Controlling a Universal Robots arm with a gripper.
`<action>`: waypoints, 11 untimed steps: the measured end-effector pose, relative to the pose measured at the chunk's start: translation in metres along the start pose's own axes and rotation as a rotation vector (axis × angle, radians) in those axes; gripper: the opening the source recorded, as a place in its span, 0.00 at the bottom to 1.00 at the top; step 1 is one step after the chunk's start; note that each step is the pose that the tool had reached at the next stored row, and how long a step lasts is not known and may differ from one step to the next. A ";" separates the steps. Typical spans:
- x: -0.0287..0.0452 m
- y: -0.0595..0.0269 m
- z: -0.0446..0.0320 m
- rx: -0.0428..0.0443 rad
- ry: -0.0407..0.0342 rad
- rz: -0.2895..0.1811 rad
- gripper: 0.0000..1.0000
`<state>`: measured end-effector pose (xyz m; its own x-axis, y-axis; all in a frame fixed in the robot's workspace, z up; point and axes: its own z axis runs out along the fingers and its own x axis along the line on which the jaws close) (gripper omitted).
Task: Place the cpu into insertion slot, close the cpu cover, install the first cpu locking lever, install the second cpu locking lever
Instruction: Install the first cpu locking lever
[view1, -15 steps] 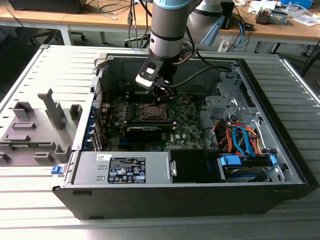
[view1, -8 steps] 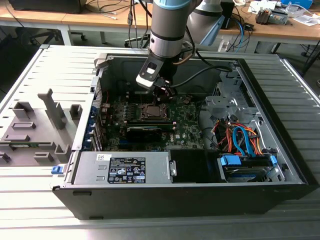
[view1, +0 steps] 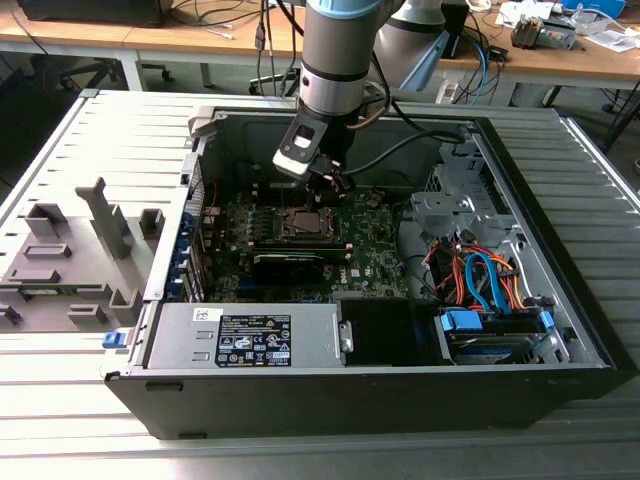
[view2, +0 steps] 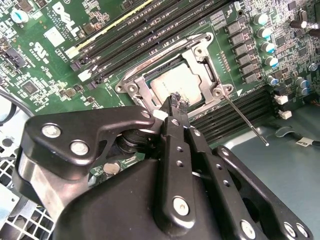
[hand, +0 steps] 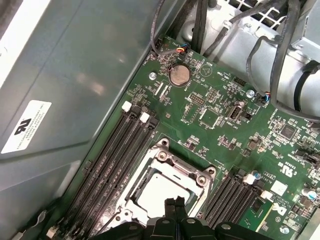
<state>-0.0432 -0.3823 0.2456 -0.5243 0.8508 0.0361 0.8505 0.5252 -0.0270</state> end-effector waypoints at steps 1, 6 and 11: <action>0.0000 0.0000 0.0000 0.0002 0.0000 -0.003 0.11; 0.0000 0.0000 0.0000 0.0008 -0.0004 -0.019 0.11; 0.0000 0.0000 0.0000 0.0011 -0.0006 -0.028 0.11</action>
<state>-0.0432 -0.3823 0.2456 -0.5480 0.8357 0.0363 0.8354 0.5490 -0.0271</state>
